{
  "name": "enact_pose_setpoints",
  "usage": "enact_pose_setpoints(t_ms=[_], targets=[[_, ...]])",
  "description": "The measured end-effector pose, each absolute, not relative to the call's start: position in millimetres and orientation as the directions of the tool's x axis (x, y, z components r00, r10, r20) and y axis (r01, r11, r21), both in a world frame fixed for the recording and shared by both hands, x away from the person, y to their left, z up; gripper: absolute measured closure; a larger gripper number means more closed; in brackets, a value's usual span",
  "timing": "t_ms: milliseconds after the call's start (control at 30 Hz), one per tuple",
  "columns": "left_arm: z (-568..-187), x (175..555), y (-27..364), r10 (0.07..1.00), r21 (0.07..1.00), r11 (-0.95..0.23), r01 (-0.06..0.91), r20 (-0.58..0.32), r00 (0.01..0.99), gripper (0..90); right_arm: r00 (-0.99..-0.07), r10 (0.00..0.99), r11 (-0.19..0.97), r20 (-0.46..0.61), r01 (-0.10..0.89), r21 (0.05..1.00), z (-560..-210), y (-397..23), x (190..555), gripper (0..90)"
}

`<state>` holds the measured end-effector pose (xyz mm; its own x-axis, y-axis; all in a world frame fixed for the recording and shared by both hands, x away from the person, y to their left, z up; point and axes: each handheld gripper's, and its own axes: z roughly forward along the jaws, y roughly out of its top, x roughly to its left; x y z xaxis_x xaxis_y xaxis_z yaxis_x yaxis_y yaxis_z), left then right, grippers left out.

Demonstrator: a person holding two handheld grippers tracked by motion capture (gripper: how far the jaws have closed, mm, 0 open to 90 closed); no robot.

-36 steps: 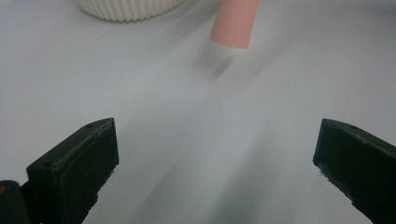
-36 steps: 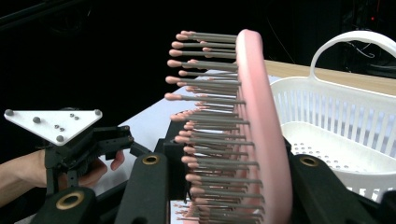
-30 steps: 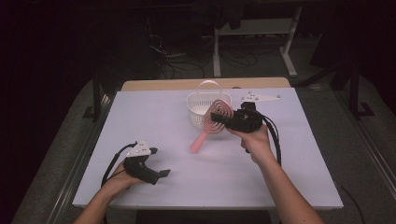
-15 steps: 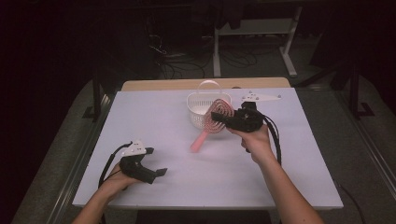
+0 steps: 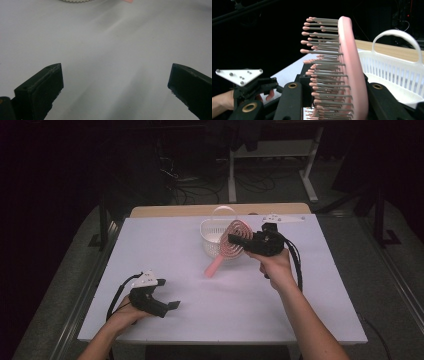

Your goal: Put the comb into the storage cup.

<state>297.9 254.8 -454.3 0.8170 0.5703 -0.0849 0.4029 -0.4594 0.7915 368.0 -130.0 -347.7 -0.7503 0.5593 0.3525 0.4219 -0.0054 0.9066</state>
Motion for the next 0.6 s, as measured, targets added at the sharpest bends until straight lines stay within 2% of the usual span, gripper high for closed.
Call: enact_pose_setpoints(t_ms=[600], targets=[[-458, 298, 255, 0.56, 0.785, -0.475, 0.398, -0.079, 0.825, 0.0, -0.747, 0.568, -0.052, 0.346, 0.386, 0.921, -324, -141, 379, 62.7]])
